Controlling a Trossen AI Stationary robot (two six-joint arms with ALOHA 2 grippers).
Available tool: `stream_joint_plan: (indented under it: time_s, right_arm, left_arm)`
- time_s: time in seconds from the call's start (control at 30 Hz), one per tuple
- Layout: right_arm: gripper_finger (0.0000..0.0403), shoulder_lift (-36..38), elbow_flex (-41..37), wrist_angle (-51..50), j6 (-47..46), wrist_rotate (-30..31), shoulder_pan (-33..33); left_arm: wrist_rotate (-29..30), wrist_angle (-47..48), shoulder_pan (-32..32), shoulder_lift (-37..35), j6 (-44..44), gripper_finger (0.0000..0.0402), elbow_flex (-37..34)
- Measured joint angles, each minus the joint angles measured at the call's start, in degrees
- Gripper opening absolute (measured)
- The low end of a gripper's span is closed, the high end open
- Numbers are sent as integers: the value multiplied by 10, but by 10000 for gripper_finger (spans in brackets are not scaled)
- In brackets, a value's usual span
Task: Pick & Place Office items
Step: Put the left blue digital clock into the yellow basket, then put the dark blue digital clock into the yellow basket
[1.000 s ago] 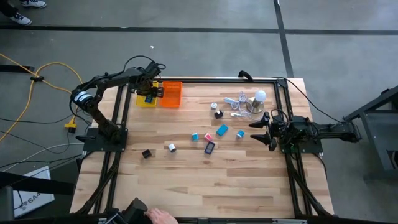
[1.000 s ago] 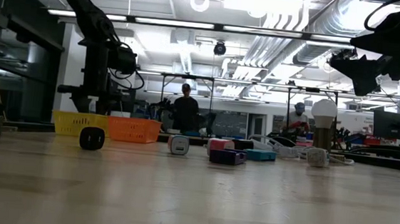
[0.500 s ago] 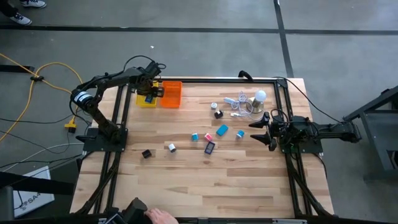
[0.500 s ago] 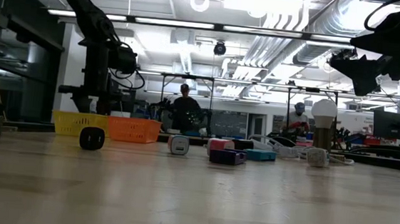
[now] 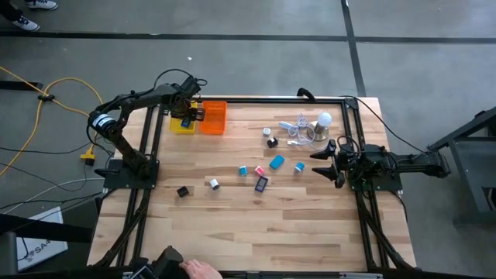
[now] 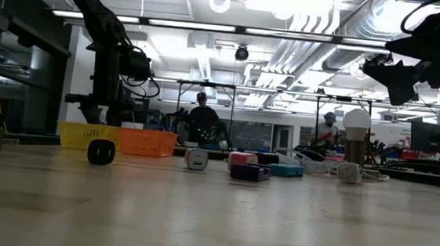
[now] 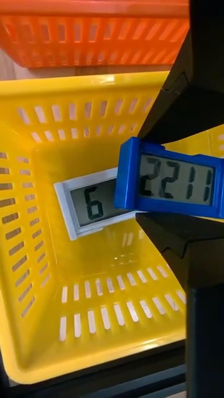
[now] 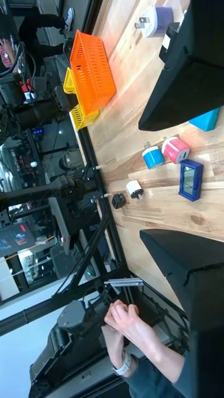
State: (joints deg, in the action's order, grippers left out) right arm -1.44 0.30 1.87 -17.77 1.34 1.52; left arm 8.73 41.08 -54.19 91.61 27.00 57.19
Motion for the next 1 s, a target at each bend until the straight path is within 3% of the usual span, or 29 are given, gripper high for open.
stream_joint_plan:
  time_s: [0.83, 1.0]
  right_arm:
    - [259, 0, 0, 0, 0, 0, 0]
    - [259, 0, 0, 0, 0, 0, 0]
  left_arm:
    - [-9, 38, -1, -35, -11, 176, 0]
    - [-9, 39, -1, -35, -17, 194, 0]
